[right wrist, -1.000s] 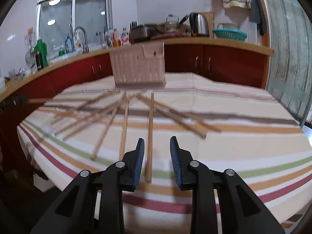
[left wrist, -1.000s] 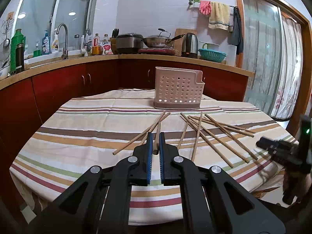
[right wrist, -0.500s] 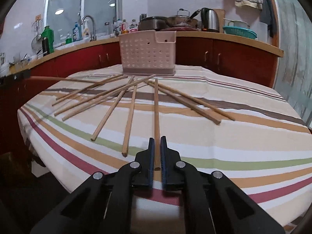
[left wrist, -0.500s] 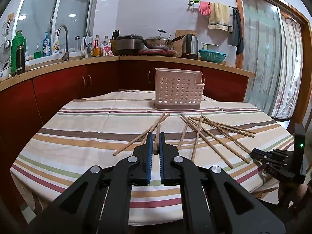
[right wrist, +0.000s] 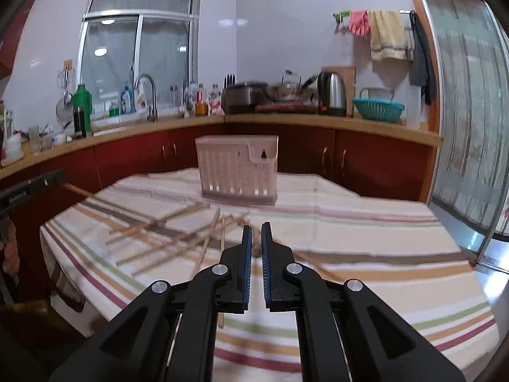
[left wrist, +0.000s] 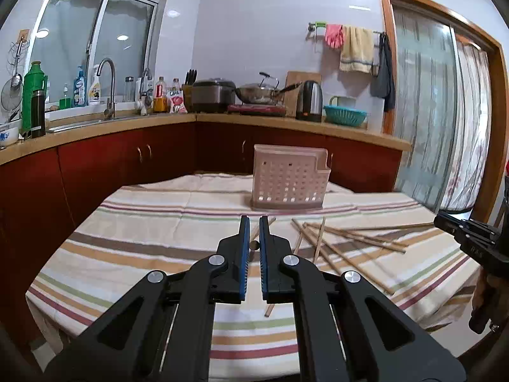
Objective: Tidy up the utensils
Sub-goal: 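Carry the chopstick with the right tool and drop it into the pink holder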
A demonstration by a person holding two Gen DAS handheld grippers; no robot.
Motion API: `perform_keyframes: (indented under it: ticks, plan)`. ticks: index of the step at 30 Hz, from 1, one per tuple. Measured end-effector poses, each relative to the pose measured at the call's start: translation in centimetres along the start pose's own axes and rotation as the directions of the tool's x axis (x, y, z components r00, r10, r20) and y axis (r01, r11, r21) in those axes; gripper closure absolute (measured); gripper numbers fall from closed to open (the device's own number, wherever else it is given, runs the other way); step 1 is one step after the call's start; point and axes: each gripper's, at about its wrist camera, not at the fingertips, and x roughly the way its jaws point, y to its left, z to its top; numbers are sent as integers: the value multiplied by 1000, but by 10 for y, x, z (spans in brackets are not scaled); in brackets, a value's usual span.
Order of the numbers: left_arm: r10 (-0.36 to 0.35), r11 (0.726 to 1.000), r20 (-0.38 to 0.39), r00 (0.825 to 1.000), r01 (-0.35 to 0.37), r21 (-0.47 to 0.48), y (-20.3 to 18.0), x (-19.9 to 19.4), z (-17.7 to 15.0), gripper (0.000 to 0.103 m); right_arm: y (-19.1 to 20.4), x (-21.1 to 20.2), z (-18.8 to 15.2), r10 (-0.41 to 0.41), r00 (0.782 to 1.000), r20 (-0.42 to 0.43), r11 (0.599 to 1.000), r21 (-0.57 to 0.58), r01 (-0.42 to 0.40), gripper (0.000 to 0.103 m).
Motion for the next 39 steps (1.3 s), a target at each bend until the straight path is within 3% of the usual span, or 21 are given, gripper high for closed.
perform_keyframes:
  ticks: [6,14,23,32,39]
  plan:
    - [-27,999,31,999,28,-20,-1,-5,22,96,-6,-7,34,17,1000,14,999,29,-18,96]
    - [-52,999,36,998,52,15,-5,15,48,97,-15,26,59,45,997,-62,998,46,-42,96]
    - [-54,997,65,996,50,55,-10,55,79,96,-16,62,91,53,998,-27,998,22,-52,96]
    - [-56,998,34,998,56,26,-3,79,81,96,-12,77,103,53,999,-4,999,8,-53,96]
    - [-34,999,62,998,32,41,-4,80,78,96,-11,78,103,51,999,13,999,13,-51,96]
